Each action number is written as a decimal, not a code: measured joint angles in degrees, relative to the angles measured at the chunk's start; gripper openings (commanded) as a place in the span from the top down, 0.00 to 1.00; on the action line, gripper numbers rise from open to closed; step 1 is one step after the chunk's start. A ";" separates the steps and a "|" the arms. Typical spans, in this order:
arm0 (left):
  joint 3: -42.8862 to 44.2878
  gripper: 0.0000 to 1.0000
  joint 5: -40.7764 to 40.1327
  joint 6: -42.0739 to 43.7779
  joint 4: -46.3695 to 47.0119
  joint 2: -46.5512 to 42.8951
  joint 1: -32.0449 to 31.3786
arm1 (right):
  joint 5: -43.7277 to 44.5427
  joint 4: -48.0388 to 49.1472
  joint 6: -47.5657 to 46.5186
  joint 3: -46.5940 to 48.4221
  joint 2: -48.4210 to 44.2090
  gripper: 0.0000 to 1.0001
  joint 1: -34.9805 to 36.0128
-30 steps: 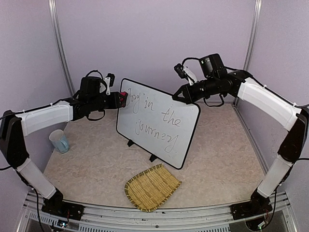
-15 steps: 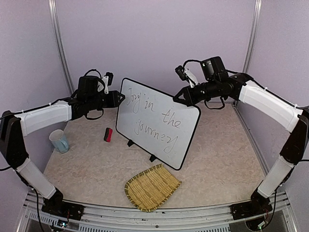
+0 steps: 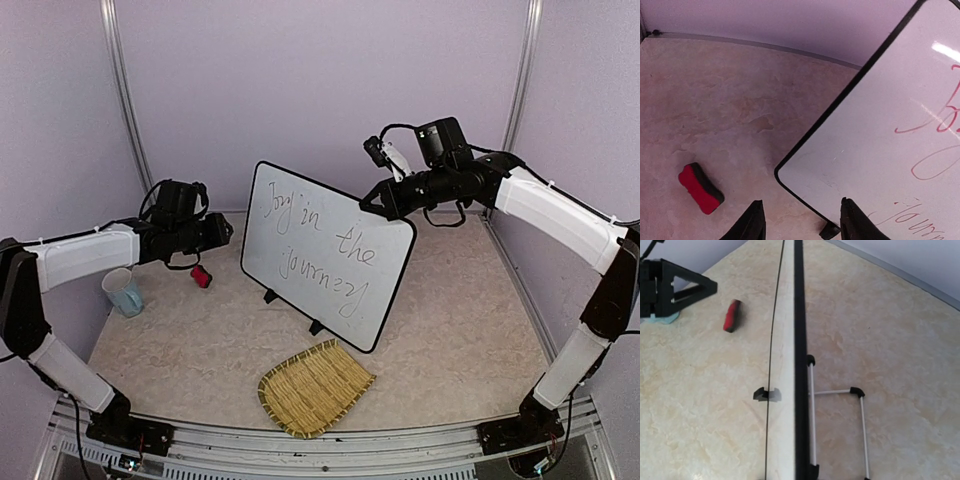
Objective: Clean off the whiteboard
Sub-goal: Pick up the whiteboard eraser from the center of the board.
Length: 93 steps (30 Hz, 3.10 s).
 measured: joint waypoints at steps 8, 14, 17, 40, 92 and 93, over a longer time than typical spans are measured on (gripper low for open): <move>0.24 0.41 -7.30 -6.43 -6.97 0.00 2.29 | 0.02 0.42 0.00 -0.48 -0.26 1.00 0.00; 0.33 0.41 -5.31 -9.90 -6.49 6.25 5.31 | 0.35 0.55 0.00 -1.16 -0.85 1.00 0.00; 1.16 0.40 -2.56 -11.61 -6.58 11.50 7.78 | 0.50 0.55 0.00 -1.22 -0.90 1.00 0.00; 10.60 0.39 2.29 -18.64 -10.43 23.78 10.16 | 1.05 1.09 0.04 -3.06 -2.45 1.00 0.00; 15.10 0.53 3.08 -15.45 -14.03 28.28 12.07 | 1.70 1.07 0.07 -3.37 -2.84 1.00 0.00; 15.10 0.53 3.06 -15.13 -14.25 28.28 12.07 | 1.70 1.07 0.07 -3.37 -2.84 1.00 0.00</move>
